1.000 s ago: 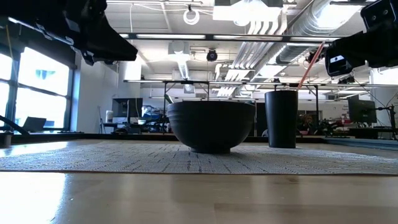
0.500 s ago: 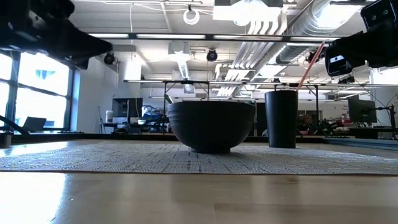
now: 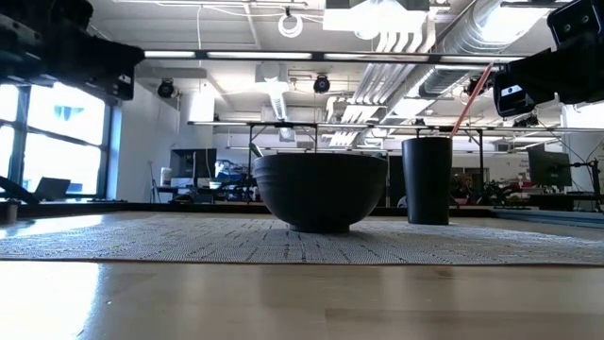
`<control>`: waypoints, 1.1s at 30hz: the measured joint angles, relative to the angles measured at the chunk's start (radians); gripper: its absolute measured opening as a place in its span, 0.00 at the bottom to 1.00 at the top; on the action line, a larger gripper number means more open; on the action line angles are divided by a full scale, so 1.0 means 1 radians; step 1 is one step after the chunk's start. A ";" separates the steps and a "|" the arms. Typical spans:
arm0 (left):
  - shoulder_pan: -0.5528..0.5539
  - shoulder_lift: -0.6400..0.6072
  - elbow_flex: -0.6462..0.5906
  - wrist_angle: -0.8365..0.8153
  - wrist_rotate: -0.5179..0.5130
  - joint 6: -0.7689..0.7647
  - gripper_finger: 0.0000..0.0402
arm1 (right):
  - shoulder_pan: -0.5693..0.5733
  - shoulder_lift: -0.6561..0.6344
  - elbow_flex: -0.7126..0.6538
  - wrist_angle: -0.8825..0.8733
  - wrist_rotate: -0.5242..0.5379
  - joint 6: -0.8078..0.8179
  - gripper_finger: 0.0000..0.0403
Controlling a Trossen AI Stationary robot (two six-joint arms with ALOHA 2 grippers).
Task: Pick & Place Utensil
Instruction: Return to Home Position
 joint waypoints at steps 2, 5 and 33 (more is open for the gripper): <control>0.050 -0.017 -0.001 -0.043 0.054 0.000 0.00 | 0.000 0.000 0.000 0.000 0.000 0.000 0.01; 0.099 -0.039 0.006 -0.103 0.089 -0.001 0.00 | 0.000 0.000 0.000 0.000 0.000 0.000 0.01; 0.109 -0.166 0.013 -0.252 -0.068 -0.053 0.00 | 0.000 0.001 0.000 -0.007 0.000 0.000 0.02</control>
